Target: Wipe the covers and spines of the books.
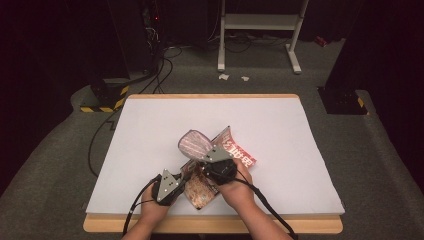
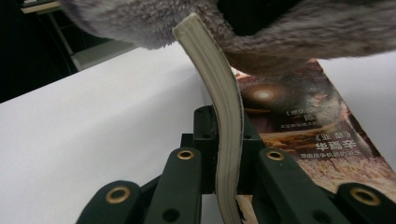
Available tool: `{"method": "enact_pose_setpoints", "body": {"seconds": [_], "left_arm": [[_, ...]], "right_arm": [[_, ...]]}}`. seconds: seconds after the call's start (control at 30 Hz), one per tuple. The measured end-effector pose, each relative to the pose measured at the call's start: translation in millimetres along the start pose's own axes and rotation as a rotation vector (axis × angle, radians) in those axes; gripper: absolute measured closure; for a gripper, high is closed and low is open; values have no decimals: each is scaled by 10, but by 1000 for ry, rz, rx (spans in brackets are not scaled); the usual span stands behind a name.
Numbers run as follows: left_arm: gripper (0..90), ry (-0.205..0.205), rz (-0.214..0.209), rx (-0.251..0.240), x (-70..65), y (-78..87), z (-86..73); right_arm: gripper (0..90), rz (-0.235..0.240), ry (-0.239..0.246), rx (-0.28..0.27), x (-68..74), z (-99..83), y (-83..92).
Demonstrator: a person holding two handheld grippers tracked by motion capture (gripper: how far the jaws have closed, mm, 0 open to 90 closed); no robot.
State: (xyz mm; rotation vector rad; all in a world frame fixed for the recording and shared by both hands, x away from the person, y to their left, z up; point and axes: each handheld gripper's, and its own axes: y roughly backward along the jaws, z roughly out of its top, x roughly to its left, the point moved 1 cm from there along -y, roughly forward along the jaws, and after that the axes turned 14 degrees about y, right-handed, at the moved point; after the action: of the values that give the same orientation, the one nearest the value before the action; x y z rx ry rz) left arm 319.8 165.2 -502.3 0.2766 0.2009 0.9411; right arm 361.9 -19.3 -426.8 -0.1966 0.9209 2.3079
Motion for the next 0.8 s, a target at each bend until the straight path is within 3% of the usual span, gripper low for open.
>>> {"method": "enact_pose_setpoints", "body": {"seconds": [0.27, 0.4, 0.6, 0.8], "left_arm": [[833, -1, 4, -4, -3, -3, -2], [833, -4, 4, -6, -5, -4, -3], [833, -11, 6, -4, -11, -5, -3], [834, -16, 9, -2, -15, -10, -3]], "right_arm": [[691, 64, 34, -49, 281, 143, 138], [691, 57, 62, -45, 340, 172, 158], [692, 26, 41, -7, 153, 94, 88], [693, -36, -21, 60, -193, -100, -46]]}}
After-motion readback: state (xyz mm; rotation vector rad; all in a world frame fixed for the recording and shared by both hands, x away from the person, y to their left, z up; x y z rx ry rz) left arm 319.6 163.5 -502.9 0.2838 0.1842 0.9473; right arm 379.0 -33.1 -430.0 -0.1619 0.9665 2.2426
